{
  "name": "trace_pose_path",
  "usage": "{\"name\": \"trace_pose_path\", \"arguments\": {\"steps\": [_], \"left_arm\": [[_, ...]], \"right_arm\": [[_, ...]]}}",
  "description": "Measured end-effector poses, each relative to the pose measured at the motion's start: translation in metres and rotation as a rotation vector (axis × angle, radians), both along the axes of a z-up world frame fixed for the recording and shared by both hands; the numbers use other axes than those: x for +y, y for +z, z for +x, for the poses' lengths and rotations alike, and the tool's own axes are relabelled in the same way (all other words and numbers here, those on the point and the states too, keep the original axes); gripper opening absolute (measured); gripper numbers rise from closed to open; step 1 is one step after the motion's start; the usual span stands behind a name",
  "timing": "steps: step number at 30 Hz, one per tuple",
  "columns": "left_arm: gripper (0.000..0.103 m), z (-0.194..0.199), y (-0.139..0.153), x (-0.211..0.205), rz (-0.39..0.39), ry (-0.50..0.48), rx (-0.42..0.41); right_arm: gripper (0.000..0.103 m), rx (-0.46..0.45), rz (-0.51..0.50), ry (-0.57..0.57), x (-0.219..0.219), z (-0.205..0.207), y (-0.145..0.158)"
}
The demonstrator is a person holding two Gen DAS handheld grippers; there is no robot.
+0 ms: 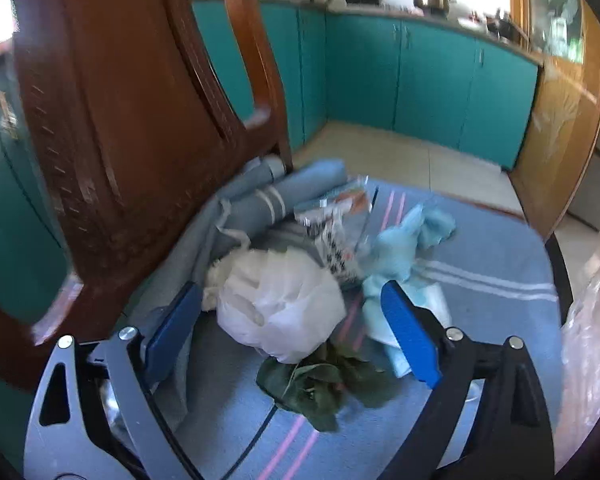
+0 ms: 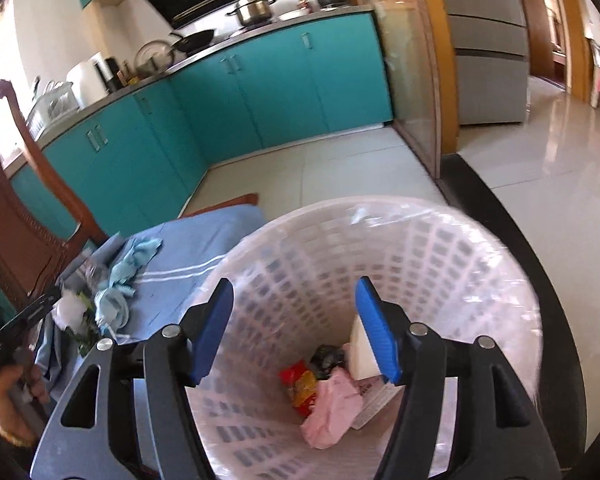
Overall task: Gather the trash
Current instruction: 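Grasp the white plastic bag on the seat with the left gripper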
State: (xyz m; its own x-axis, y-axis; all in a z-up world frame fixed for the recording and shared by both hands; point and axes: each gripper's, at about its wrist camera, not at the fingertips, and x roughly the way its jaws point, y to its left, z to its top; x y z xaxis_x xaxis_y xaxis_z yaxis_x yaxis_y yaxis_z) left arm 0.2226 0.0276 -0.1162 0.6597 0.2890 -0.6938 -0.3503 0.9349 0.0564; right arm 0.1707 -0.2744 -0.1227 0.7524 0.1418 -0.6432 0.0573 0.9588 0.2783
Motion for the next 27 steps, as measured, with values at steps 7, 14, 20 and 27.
{"name": "trace_pose_path", "arguments": {"steps": [7, 14, 20, 27], "left_arm": [[0.032, -0.002, -0.017, 0.007, -0.030, -0.061, 0.012], [0.019, -0.027, 0.006, 0.021, -0.075, -0.065, -0.084], [0.019, -0.073, 0.044, 0.027, -0.089, -0.094, -0.170], [0.019, -0.106, 0.036, 0.022, -0.086, -0.137, -0.132]], "right_arm": [[0.063, 0.023, -0.045, 0.073, 0.040, 0.014, -0.006], [0.063, 0.016, -0.104, 0.174, 0.087, 0.022, -0.006], [0.063, 0.055, -0.051, 0.308, 0.130, 0.042, -0.008], [0.063, 0.062, -0.056, 0.473, 0.193, 0.085, -0.002]]}}
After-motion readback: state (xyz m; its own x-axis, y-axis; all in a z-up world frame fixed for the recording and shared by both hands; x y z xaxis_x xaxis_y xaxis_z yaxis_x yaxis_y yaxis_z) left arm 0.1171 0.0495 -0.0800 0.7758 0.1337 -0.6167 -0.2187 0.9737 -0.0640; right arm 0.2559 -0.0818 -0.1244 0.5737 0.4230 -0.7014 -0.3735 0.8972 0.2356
